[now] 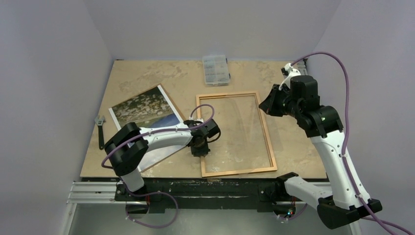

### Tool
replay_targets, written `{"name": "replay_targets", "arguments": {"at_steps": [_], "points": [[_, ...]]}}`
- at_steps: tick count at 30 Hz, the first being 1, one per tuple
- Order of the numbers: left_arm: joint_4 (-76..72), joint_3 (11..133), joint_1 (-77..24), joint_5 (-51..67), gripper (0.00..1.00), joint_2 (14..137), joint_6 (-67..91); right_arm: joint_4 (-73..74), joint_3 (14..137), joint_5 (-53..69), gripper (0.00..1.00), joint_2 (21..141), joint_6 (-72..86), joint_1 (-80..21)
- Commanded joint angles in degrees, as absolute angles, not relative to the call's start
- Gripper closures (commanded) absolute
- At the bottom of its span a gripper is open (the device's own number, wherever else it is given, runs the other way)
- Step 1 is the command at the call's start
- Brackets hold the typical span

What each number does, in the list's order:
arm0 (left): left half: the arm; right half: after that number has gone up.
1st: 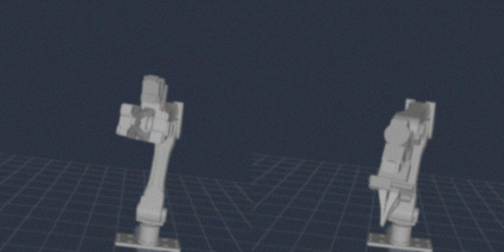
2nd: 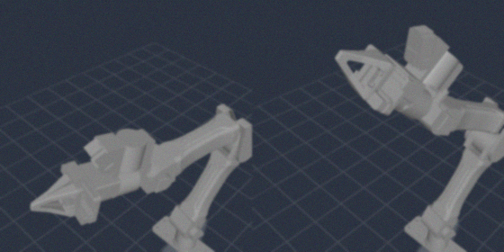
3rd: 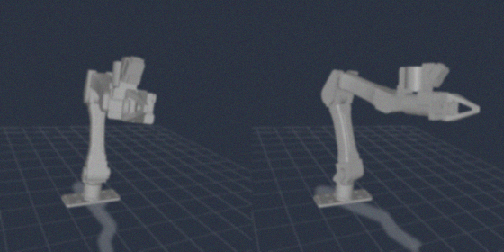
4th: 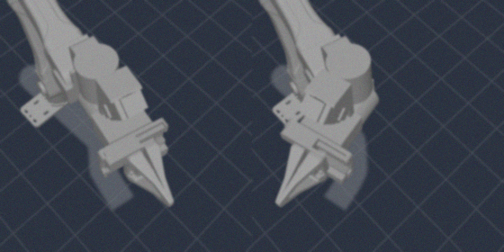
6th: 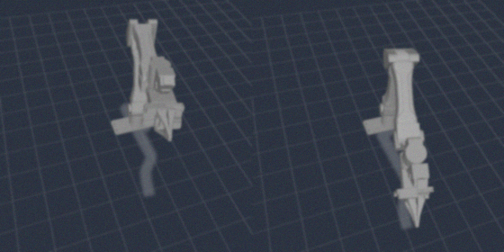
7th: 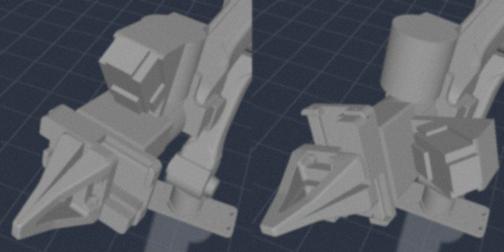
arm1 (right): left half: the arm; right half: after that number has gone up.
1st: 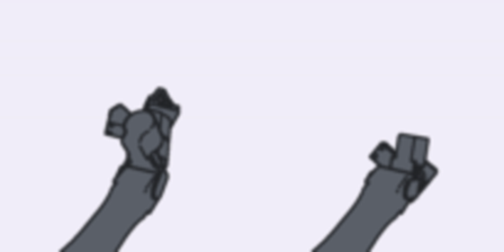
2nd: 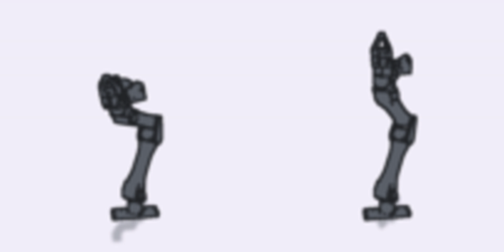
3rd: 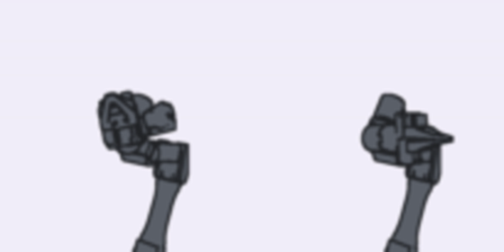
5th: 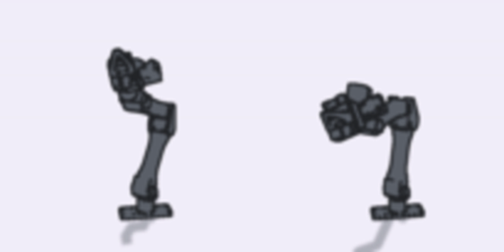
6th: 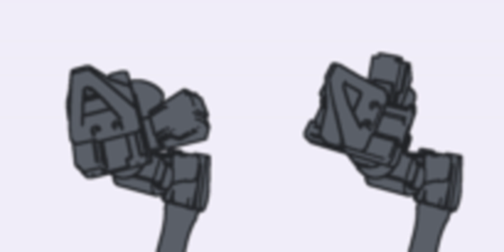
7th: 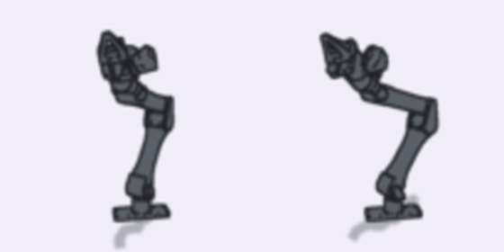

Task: Put the photo into the frame
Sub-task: Move the photo frame to the center of the board.

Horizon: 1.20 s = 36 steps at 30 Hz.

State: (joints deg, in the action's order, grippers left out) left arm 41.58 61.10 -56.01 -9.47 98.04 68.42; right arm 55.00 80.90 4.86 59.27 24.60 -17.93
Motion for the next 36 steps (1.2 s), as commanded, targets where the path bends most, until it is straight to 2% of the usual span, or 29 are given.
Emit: {"name": "replay_targets", "arguments": {"at_steps": [1, 14, 20, 21, 22, 24, 26, 27, 29, 36], "points": [[49.3, 59.2, -55.5, -14.0, 1.00, 96.4, 67.1, 50.4, 80.0, 7.1, 1.00, 59.0, 25.1, -17.7], [51.3, 67.9, -53.9, -18.2, 1.00, 103.4, 58.7, 49.8, 79.8, 8.0, 1.00, 60.4, 24.4, -17.7], [51.0, 67.8, -53.9, -17.4, 1.00, 102.9, 57.4, 49.7, 79.9, 8.6, 1.00, 61.2, 24.3, -17.8], [51.1, 67.7, -53.9, -17.3, 0.97, 102.5, 57.4, 49.5, 79.7, 8.8, 1.00, 61.2, 24.4, -17.8], [51.3, 67.7, -53.9, -17.2, 0.90, 102.0, 57.2, 49.4, 79.8, 9.1, 1.00, 61.2, 24.4, -17.7], [51.3, 67.7, -53.7, -17.1, 0.64, 100.6, 56.5, 49.2, 79.8, 9.6, 1.00, 61.3, 24.7, -17.7], [50.5, 67.4, -53.5, -16.3, 0.43, 98.1, 55.5, 48.9, 79.8, 10.4, 1.00, 61.5, 24.7, -17.7], [49.4, 67.0, -53.3, -15.6, 0.38, 96.6, 54.7, 48.8, 79.9, 10.8, 1.00, 61.6, 24.7, -17.8], [46.0, 65.4, -52.9, -13.6, 0.32, 92.7, 52.8, 48.3, 79.8, 11.8, 1.00, 61.6, 24.8, -17.7], [32.4, 54.4, -46.8, -2.2, 0.32, 75.5, 51.0, 44.8, 79.0, 16.8, 1.00, 61.6, 26.1, -17.7]]}}
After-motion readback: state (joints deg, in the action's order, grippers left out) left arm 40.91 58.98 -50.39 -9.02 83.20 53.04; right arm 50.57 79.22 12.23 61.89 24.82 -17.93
